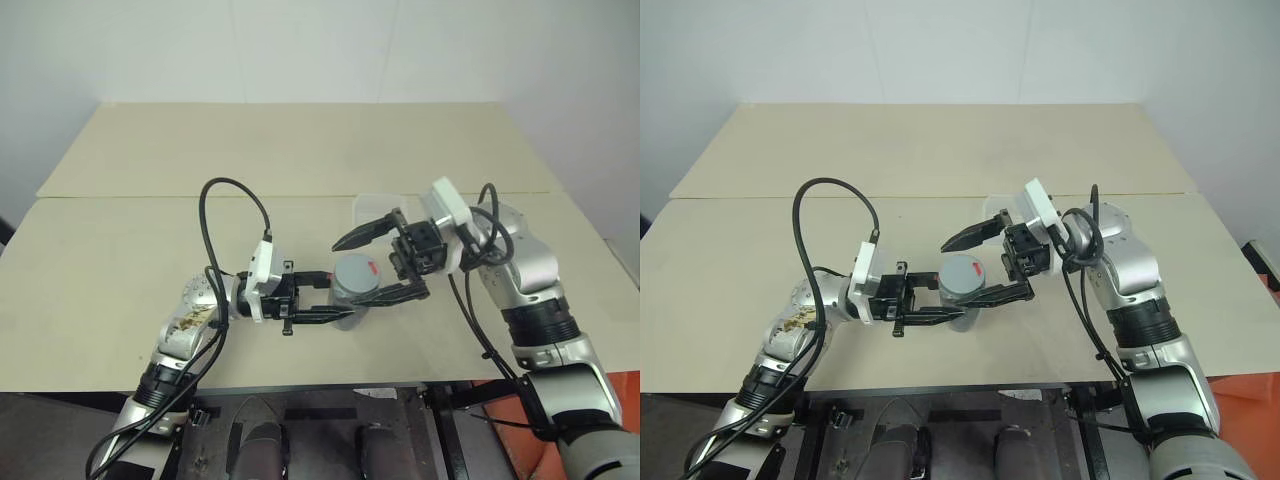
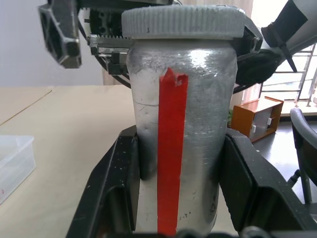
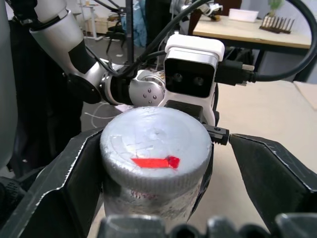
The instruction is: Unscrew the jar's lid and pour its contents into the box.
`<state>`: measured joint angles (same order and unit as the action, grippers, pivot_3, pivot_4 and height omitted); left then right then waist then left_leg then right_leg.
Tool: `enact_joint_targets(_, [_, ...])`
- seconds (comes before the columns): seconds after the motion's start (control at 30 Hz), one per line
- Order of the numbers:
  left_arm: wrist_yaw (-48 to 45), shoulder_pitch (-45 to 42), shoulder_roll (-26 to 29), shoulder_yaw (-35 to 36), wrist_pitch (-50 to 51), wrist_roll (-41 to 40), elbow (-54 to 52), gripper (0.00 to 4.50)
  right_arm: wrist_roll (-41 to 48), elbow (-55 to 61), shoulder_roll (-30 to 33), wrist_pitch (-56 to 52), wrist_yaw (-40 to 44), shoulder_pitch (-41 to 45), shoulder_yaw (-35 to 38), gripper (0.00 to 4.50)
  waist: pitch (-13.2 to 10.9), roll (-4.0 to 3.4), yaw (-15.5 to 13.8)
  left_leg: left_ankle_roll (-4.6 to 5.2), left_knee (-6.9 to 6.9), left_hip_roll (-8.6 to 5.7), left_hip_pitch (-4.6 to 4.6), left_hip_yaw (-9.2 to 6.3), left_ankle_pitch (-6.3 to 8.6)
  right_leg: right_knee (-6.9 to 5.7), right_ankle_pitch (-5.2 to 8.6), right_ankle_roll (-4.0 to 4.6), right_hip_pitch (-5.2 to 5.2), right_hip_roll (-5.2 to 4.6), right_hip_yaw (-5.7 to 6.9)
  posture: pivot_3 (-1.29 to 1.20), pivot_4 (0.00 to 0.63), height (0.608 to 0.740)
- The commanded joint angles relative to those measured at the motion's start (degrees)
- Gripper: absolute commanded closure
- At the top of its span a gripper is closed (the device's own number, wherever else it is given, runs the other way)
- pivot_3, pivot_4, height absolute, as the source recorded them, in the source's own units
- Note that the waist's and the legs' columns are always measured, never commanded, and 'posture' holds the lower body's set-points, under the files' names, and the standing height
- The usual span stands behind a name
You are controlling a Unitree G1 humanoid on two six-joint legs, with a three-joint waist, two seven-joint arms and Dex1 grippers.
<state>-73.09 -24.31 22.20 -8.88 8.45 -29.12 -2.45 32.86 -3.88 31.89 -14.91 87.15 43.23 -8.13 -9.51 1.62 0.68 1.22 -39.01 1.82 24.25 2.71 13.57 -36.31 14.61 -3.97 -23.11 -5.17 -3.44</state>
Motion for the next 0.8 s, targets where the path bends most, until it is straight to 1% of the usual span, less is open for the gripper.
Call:
enact_joint_targets(0.03, [0.4,-0.3,-0.6,0.2,-2.3,0.5,-1.4,2.58,1.7,4.4,1.5,-4.1,-6.6,-0.6,5.2,0.02,0.0,0.00,0.0,0.00,0.00,0.00,0.00,-0.01,0.00,0.00,0.00,0.00,0.00,0.00,0.00,0.00,0.150,0.740])
enact_joint_targets(0.27, [4.9,0.2,-2.2,1.0,-5.1,3.1,1.3,2.58,3.2,14.8,5.4,-6.8,-13.4,-8.0,10.6,0.02,0.0,0.00,-0.4,0.00,-0.01,-0.03,0.00,-0.10,0.00,0.01,0.00,0.00,0.02,-0.03,0.00,0.00,0.150,0.740])
enact_joint_targets(0.43, [8.6,-0.9,-4.1,1.7,-7.9,5.7,4.5,2.58,3.8,21.0,5.7,-8.9,-20.3,-13.2,12.7,0.02,0.0,0.00,-0.5,0.00,-0.01,-0.03,-0.01,-0.09,0.00,-0.01,0.00,0.00,0.02,-0.02,-0.01,0.00,0.150,0.740])
enact_joint_targets(0.6, [11.3,-2.2,-5.6,1.7,-10.1,7.9,7.3,2.58,4.8,26.7,4.3,-11.3,-27.0,-15.7,12.9,0.02,0.0,0.00,-0.4,0.00,-0.02,-0.03,-0.02,-0.10,0.00,-0.02,0.00,0.00,0.02,-0.01,-0.02,0.00,0.150,0.740])
enact_joint_targets(0.7, [12.5,-2.7,-6.2,1.8,-11.2,8.8,8.5,2.58,3.0,28.5,1.5,-13.4,-34.4,-14.8,11.3,0.02,0.0,0.00,-0.4,0.00,-0.02,-0.03,-0.02,-0.11,0.00,-0.03,0.00,0.00,0.02,0.00,-0.02,0.00,0.150,0.740])
enact_joint_targets(0.8, [13.0,-2.7,-6.6,1.8,-11.5,9.0,8.9,2.58,0.6,29.1,-0.6,-13.8,-38.9,-14.4,9.4,0.02,0.0,0.00,-0.4,0.00,-0.02,-0.04,-0.01,-0.11,0.00,-0.03,0.00,0.00,0.02,-0.01,-0.02,0.00,0.150,0.740])
